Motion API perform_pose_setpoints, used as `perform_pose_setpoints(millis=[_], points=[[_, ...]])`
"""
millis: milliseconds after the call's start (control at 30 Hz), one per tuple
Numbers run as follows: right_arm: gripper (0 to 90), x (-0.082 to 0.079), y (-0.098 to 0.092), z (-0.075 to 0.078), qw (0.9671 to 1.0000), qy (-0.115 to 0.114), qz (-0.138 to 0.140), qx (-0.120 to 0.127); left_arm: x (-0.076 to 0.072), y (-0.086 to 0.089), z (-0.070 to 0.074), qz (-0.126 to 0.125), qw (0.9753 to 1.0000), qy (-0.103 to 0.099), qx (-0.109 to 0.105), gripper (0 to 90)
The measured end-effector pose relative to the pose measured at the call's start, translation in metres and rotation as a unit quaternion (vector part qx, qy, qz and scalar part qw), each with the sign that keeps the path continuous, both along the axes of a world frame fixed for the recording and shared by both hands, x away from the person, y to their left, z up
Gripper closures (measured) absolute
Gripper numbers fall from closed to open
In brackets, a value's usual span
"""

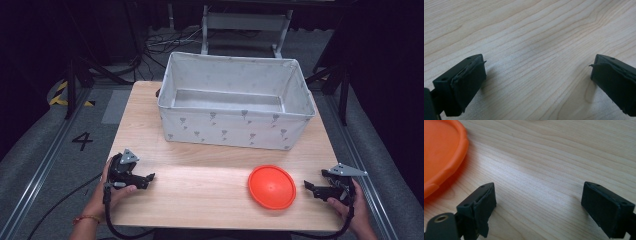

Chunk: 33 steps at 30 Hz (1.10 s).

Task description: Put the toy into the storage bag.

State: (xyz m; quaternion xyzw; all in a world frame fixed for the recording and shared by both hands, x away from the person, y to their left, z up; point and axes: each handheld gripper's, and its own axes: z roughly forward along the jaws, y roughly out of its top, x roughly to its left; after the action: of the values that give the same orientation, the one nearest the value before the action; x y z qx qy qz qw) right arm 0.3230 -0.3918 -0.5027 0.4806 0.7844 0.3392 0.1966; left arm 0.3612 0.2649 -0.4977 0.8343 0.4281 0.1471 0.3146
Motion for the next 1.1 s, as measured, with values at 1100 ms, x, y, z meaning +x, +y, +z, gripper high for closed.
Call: perform_pose_setpoints(millis=[1100], points=[[23.4,-0.007,0.039,0.027,0.9895,0.008,0.115,0.088,0.000,0.002,0.000,-0.008,1.0000,-0.002,0.002,0.2]])
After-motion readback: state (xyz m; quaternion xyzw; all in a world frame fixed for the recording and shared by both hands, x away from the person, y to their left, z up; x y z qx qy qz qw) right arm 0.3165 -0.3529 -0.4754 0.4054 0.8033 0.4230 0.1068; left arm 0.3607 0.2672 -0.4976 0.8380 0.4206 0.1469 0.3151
